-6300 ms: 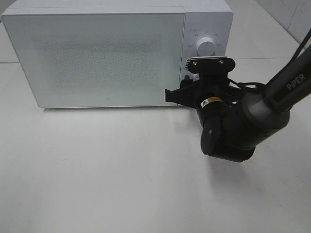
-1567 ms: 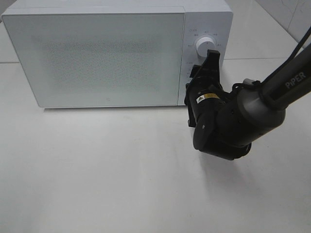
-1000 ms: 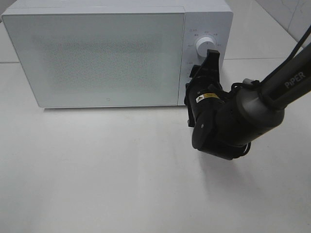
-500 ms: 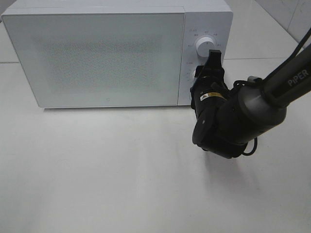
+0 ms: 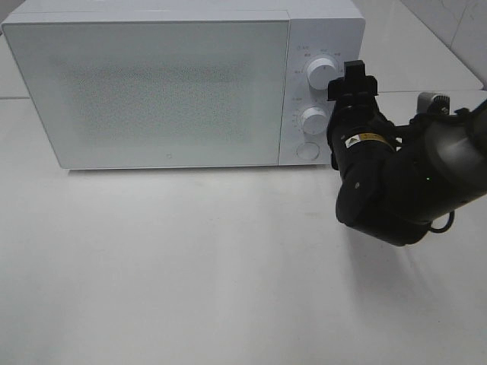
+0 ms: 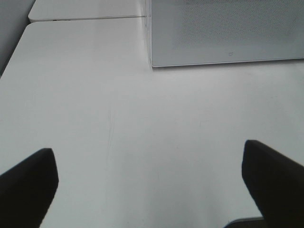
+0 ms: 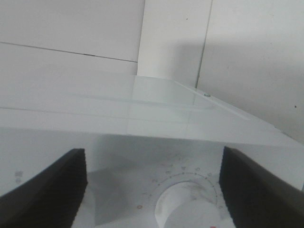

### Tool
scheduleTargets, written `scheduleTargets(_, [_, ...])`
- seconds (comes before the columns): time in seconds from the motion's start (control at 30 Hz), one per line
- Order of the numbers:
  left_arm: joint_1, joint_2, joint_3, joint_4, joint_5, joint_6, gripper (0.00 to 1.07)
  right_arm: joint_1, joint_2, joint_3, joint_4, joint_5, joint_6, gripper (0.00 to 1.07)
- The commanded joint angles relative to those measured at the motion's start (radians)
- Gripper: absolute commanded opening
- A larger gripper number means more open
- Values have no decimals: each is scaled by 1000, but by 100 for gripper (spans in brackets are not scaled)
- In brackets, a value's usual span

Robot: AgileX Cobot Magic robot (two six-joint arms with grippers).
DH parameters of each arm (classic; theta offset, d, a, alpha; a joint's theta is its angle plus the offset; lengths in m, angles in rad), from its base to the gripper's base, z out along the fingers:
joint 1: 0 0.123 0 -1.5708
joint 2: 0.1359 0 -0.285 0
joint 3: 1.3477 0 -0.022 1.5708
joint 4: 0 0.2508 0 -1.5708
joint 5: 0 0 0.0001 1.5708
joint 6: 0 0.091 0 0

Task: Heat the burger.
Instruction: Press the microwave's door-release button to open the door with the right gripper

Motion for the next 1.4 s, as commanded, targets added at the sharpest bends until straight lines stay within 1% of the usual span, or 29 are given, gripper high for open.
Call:
scheduleTargets(0.03, [-5, -18, 3, -10, -13, -6, 98, 0, -65, 49, -76, 51, -86, 76])
scheduleTargets(0.17, [-5, -18, 3, -10, -13, -6, 98, 0, -120, 101, -101, 113, -157, 76])
scheduleTargets(0.23, [-5, -18, 3, -10, -13, -6, 98, -1, -209, 167, -141, 222, -287, 75])
scheduleTargets(0.3, [-5, -18, 3, -10, -13, -6, 98, -1, -235, 185, -150, 256, -335, 75])
scheduleTargets(0.33, [-5, -18, 3, -10, -13, -6, 98, -1, -283, 208, -168, 330, -442, 75])
scheduleTargets(0.43, [-5, -18, 3, -10, -13, -6, 98, -1, -311, 219, -182, 374, -498, 75])
scheduleTargets(0.5, [-5, -18, 3, -10, -13, -6, 98, -1, -388, 236, -208, 520, -658, 75])
scheduleTargets(0.53, [-5, -18, 3, -10, -13, -6, 98, -1, -388, 236, -208, 520, -658, 75])
scheduleTargets(0.57, [-5, -18, 3, -10, -13, -6, 98, -1, -441, 235, -209, 654, -816, 75])
scheduleTargets(0.6, [-5, -18, 3, -10, -13, -6, 98, -1, -460, 234, -209, 703, -879, 75])
scheduleTargets(0.63, [-5, -18, 3, -10, -13, -6, 98, -1, -460, 234, -209, 703, -879, 75])
scheduleTargets(0.67, [-5, -18, 3, -10, -13, -6, 98, -1, -501, 234, -208, 810, -1018, 75])
scheduleTargets(0.7, [-5, -18, 3, -10, -13, -6, 98, -1, -522, 234, -208, 870, -1081, 75])
scheduleTargets(0.73, [-5, -18, 3, -10, -13, -6, 98, -1, -522, 234, -208, 870, -1081, 75])
scheduleTargets(0.77, [-5, -18, 3, -10, -13, -6, 98, -1, -557, 234, -208, 976, -1186, 75])
scheduleTargets(0.83, [-5, -18, 3, -10, -13, -6, 98, -2, -590, 234, -214, 1156, -1306, 75])
scheduleTargets(0.93, [-5, -18, 3, -10, -13, -6, 98, -3, -598, 234, -227, 1207, -1327, 75])
scheduleTargets(1.0, [-5, -18, 3, -10, -13, -6, 98, -59, -616, 217, -336, 1403, -1312, 75])
scheduleTargets(1.03, [-5, -18, 3, -10, -13, -6, 98, -59, -616, 217, -336, 1403, -1312, 75])
scheduleTargets(1.07, [-5, -18, 3, -10, -13, -6, 98, -80, -619, 206, -383, 1464, -1292, 75])
scheduleTargets(1.1, [-5, -18, 3, -10, -13, -6, 98, -109, -629, 179, -487, 1580, -1242, 75])
scheduleTargets(1.13, [-5, -18, 3, -10, -13, -6, 98, -109, -629, 179, -487, 1580, -1242, 75])
scheduleTargets(1.17, [-5, -18, 3, -10, -13, -6, 98, -119, -636, 162, -534, 1625, -1206, 75])
scheduleTargets(1.2, [-5, -18, 3, -10, -13, -6, 98, -128, -655, 128, -648, 1732, -1119, 75])
scheduleTargets(1.23, [-5, -18, 3, -10, -13, -6, 98, -128, -655, 128, -648, 1732, -1119, 75])
scheduleTargets(1.27, [-5, -18, 3, -10, -13, -6, 98, -128, -681, 100, -740, 1822, -1042, 75])
scheduleTargets(1.3, [-5, -18, 3, -10, -13, -6, 98, -128, -681, 100, -740, 1822, -1042, 75])
scheduleTargets(1.37, [-5, -18, 3, -10, -13, -6, 98, -128, -738, 68, -846, 1966, -963, 75])
scheduleTargets(1.4, [-5, -18, 3, -10, -13, -6, 98, -128, -738, 68, -846, 1966, -963, 75])
